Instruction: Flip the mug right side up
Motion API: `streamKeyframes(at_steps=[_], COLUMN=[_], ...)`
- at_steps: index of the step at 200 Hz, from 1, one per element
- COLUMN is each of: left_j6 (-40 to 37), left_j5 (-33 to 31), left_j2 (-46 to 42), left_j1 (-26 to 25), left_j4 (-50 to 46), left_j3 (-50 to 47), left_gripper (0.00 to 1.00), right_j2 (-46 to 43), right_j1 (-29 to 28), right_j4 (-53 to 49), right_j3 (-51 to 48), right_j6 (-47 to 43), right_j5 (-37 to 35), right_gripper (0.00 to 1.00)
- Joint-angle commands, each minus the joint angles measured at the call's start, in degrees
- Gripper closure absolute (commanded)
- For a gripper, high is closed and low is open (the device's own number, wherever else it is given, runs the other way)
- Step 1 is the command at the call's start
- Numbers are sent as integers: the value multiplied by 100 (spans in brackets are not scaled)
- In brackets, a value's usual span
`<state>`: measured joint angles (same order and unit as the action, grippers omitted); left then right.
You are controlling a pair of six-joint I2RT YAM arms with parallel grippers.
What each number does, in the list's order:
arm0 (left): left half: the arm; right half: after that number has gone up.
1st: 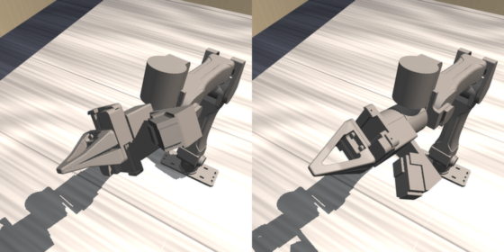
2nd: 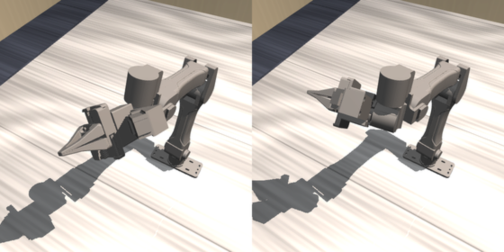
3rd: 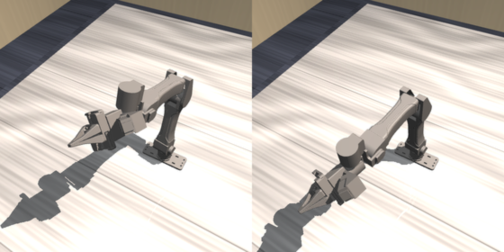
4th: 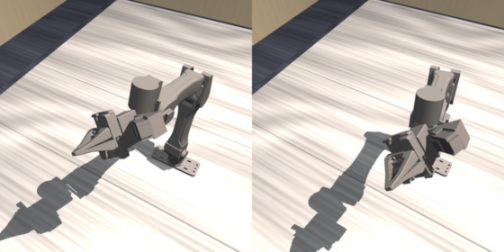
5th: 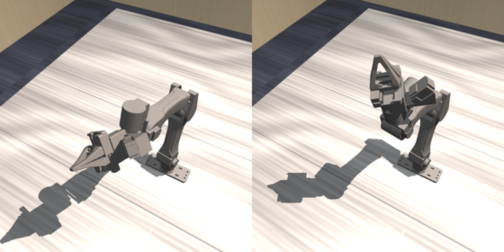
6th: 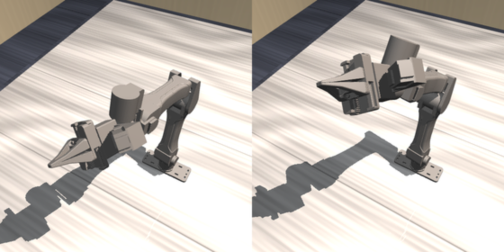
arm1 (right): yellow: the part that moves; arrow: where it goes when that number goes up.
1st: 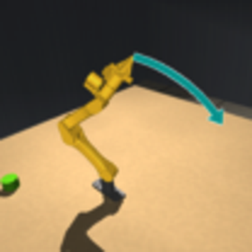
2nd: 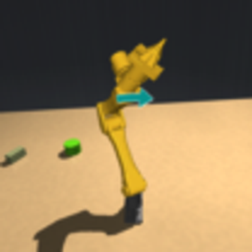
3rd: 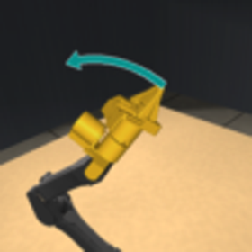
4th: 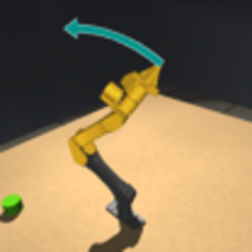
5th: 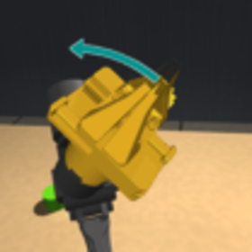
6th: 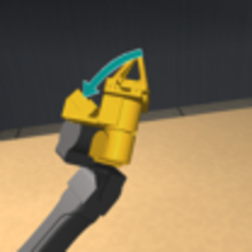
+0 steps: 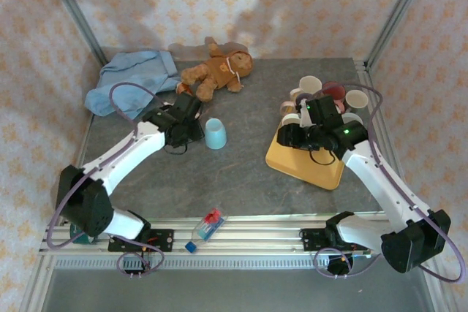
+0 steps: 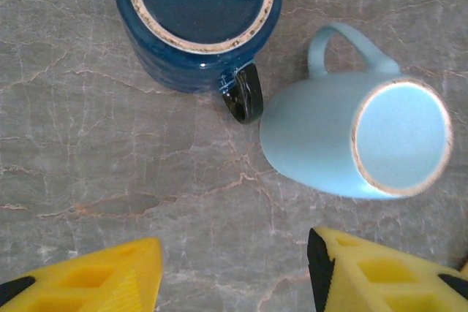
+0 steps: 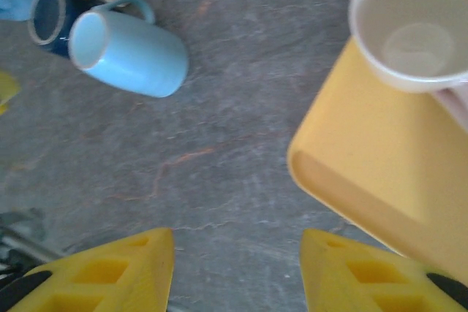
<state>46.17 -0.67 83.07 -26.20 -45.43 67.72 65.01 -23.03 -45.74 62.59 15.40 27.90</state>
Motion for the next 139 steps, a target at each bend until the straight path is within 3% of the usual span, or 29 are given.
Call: streamKeyframes(at_steps=[1,49,139], left_j6=[335,449,455], left_j5=[-494,-923,-839], left_j2=[196,553,1554], left_j1=[26,36,112], left_j4=[7,8,409], left_j3=[341,399,924], left_gripper=[43,48,52], right_j2=[32,-101,-132], right_j1=[23,21,15], right_j4=[323,311,277], right_j3=[174,201,225], right_j6=[147,278,348], right_j5=[697,820,816], right_gripper=[52,52,52])
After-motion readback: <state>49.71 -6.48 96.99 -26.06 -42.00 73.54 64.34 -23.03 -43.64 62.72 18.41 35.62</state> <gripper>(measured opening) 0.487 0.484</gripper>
